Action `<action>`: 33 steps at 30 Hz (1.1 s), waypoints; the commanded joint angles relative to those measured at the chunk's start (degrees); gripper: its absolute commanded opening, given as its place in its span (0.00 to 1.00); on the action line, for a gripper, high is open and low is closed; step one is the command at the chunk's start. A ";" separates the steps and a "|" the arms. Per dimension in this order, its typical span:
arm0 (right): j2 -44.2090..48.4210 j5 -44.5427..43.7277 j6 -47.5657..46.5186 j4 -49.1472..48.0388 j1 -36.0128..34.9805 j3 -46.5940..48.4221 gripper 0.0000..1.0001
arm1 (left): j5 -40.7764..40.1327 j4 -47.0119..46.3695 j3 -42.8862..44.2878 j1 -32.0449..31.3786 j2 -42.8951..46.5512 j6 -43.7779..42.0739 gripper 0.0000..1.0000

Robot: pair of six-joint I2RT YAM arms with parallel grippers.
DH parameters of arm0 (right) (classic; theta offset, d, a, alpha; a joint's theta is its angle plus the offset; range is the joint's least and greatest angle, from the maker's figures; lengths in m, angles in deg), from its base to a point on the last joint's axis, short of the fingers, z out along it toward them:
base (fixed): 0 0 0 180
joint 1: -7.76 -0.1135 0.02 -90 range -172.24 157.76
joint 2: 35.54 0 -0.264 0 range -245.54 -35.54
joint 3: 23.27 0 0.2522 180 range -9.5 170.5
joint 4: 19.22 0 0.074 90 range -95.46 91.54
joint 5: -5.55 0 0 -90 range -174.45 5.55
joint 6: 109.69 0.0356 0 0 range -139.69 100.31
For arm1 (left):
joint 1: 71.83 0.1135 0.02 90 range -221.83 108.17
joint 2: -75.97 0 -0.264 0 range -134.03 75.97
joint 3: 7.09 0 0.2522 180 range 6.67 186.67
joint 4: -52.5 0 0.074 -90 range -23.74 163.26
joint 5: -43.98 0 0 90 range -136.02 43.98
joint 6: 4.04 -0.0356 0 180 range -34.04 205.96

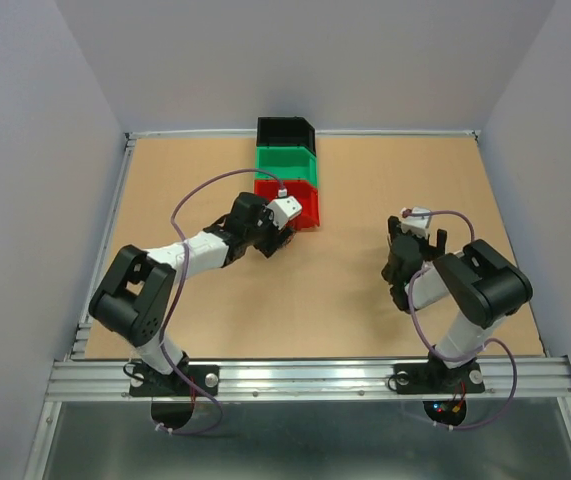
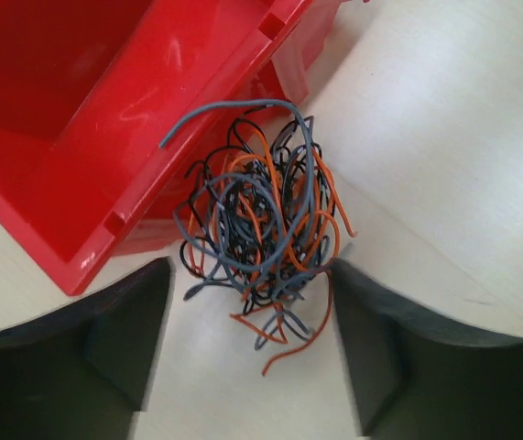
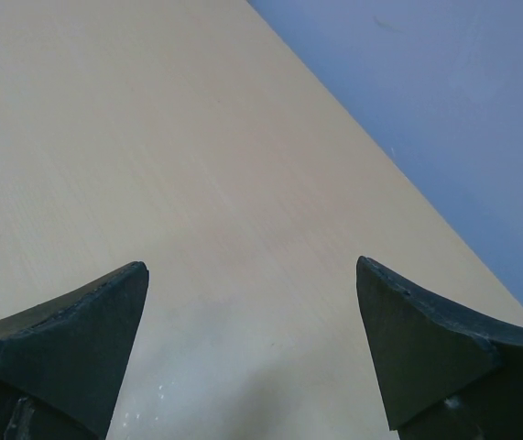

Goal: Untangle the cables

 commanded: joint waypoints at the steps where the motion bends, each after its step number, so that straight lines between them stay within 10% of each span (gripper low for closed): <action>1: 5.44 -6.74 -2.81 -14.03 -3.18 0.81 1.00 | -0.52 3.91 5.03 -0.03 -3.92 0.26 0.58; 3: 9.23 -8.87 -5.52 -13.85 -7.65 0.99 1.00 | -0.34 4.36 5.47 -0.03 -4.38 -0.36 0.05; 6: 20.20 -11.00 -5.12 -6.95 -17.55 1.60 1.00 | 3.16 2.79 3.11 -0.03 -0.61 -1.67 0.00; 10: 39.52 16.66 34.13 47.06 -20.95 6.46 1.00 | 18.08 2.43 -1.37 -0.03 7.55 -5.97 0.00; 14: 47.72 41.85 38.92 38.92 -21.12 -3.36 0.97 | 23.39 2.96 -3.40 -0.03 10.73 -9.22 0.00; 33: 11.28 68.02 38.41 -1.60 -22.52 -4.11 0.83 | 33.06 10.68 -3.32 -0.73 12.41 -17.23 0.00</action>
